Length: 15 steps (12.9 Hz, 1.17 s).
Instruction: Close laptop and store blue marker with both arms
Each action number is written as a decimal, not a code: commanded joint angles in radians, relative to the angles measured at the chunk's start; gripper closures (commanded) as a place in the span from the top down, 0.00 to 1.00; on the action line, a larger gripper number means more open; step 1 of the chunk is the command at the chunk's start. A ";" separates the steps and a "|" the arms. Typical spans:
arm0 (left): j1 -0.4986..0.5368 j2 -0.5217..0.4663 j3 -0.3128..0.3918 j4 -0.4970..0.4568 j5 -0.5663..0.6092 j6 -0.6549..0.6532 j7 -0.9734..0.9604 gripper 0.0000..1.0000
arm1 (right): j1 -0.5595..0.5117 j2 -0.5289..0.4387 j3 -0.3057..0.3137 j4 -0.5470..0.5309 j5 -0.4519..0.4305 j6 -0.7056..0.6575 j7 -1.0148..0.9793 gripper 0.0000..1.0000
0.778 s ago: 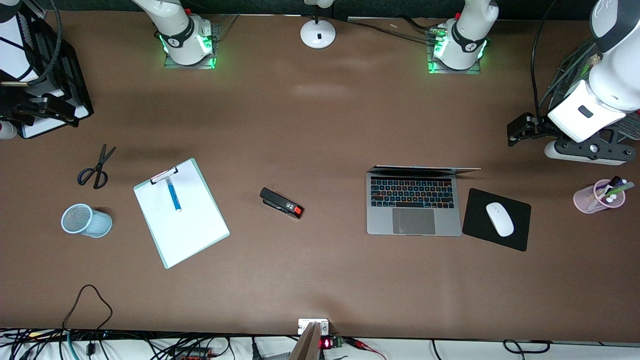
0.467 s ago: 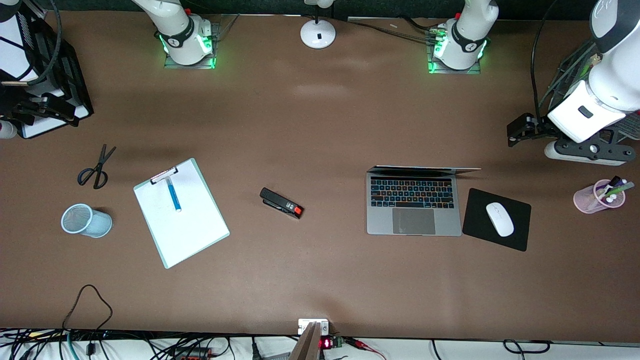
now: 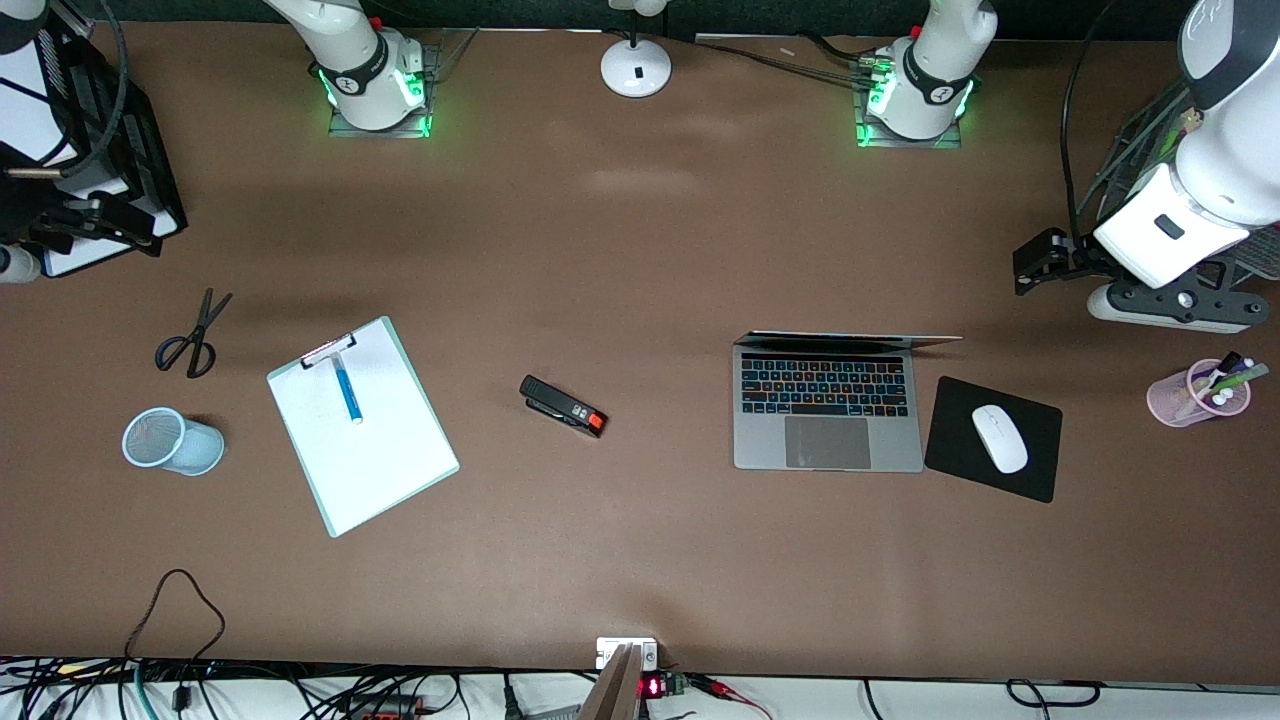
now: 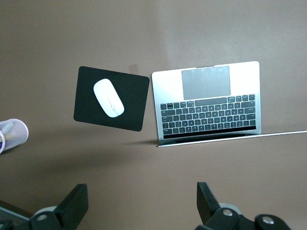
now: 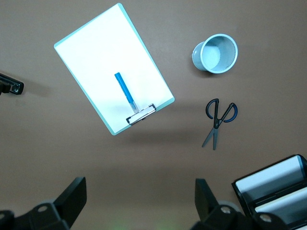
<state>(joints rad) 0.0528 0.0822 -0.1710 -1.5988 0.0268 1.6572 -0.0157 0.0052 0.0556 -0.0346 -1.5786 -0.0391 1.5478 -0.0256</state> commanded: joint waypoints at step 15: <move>-0.019 0.086 -0.044 -0.107 0.013 0.116 -0.053 1.00 | 0.081 0.409 -0.001 -0.014 0.038 0.385 -0.184 1.00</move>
<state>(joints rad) 0.0414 0.1957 -0.1892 -1.6558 0.0268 1.7714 -0.0239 0.0839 0.4337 -0.0295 -1.5845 -0.0027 1.8784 -0.1307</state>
